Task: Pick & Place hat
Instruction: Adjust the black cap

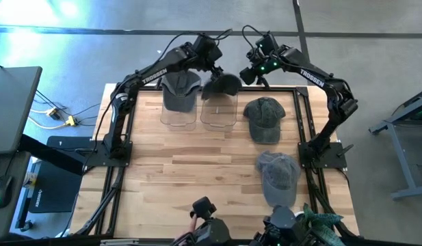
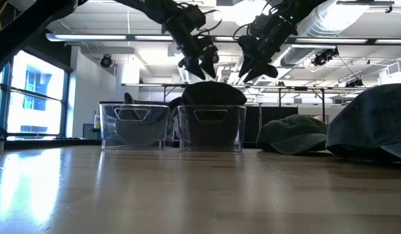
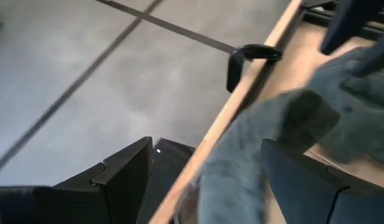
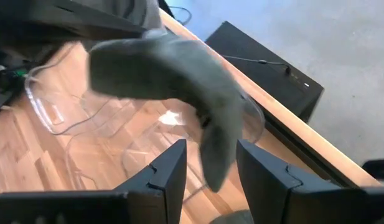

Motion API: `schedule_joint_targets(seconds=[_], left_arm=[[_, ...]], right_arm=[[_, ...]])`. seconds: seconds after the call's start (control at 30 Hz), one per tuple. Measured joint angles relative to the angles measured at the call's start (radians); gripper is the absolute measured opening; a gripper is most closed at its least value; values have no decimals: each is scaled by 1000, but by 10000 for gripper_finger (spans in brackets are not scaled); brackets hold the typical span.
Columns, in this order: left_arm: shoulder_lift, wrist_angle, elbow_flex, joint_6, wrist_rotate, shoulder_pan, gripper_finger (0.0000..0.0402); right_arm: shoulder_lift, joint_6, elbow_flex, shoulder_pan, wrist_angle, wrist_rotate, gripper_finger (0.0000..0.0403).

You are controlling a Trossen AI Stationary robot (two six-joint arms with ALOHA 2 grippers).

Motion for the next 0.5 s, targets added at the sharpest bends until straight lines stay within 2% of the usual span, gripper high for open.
schedule_joint_targets(seconds=[0.17,0.27,0.5], left_arm=[[-2,-81,67,-18,4,-4,291],[-2,-107,68,-17,35,-3,291],[-29,-203,69,3,78,-3,291]], right_arm=[[0,-7,0,0,-32,17,135],[0,-43,0,10,-45,-20,135],[-1,-509,0,139,-188,-126,135]])
